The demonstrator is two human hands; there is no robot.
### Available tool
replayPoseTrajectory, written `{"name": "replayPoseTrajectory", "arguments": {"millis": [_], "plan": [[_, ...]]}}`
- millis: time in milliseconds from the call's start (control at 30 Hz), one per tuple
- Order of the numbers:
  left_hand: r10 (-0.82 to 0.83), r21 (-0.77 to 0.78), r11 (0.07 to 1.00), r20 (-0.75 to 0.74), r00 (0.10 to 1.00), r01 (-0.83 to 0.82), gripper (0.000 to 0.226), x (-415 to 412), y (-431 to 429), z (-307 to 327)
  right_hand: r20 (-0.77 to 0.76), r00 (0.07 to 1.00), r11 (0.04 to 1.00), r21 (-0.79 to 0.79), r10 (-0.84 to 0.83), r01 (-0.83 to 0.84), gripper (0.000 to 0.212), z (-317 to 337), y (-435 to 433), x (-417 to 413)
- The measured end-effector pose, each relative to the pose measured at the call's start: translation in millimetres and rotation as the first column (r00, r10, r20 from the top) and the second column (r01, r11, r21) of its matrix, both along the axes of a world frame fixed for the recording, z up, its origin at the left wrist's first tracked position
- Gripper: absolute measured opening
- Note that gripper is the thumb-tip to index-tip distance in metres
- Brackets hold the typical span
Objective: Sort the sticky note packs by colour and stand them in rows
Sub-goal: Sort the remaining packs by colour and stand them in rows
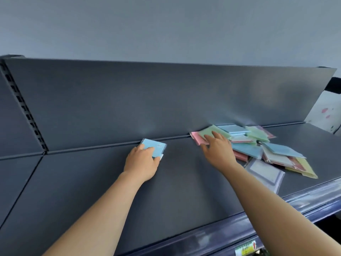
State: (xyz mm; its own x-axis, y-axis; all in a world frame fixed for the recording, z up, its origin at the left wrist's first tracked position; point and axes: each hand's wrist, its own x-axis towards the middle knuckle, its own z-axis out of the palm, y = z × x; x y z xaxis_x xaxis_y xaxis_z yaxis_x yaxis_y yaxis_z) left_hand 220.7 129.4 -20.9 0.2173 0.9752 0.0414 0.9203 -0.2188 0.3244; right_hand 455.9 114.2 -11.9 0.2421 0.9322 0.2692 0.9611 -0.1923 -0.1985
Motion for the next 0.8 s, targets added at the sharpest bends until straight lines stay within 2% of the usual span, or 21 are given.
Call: {"name": "replayPoseTrajectory", "arguments": {"millis": [100,300,567,800], "plan": [[0.050,0.019,0.999,-0.004,0.999,-0.050,0.044,20.4,-1.1,-0.4,0.055,0.998,0.999,-0.039,-0.008,0.011,0.049,-1.5,17.9,34.8],[0.115,0.039,0.993,-0.016,0.993,-0.114,0.045,48.7,1.5,1.5,0.021,0.998,0.976,-0.210,-0.063,0.066,0.066,-7.5,43.3,73.8],[0.147,0.079,0.986,-0.038,0.988,-0.144,0.048,66.3,4.6,-3.7,0.064,0.997,0.996,-0.089,0.036,-0.030,0.070,-17.5,32.1,68.8],[0.176,0.031,0.984,0.014,0.984,-0.176,0.052,65.2,5.0,-2.9,-0.086,0.965,0.964,-0.074,0.248,-0.254,0.066,-20.4,9.7,37.8]]}}
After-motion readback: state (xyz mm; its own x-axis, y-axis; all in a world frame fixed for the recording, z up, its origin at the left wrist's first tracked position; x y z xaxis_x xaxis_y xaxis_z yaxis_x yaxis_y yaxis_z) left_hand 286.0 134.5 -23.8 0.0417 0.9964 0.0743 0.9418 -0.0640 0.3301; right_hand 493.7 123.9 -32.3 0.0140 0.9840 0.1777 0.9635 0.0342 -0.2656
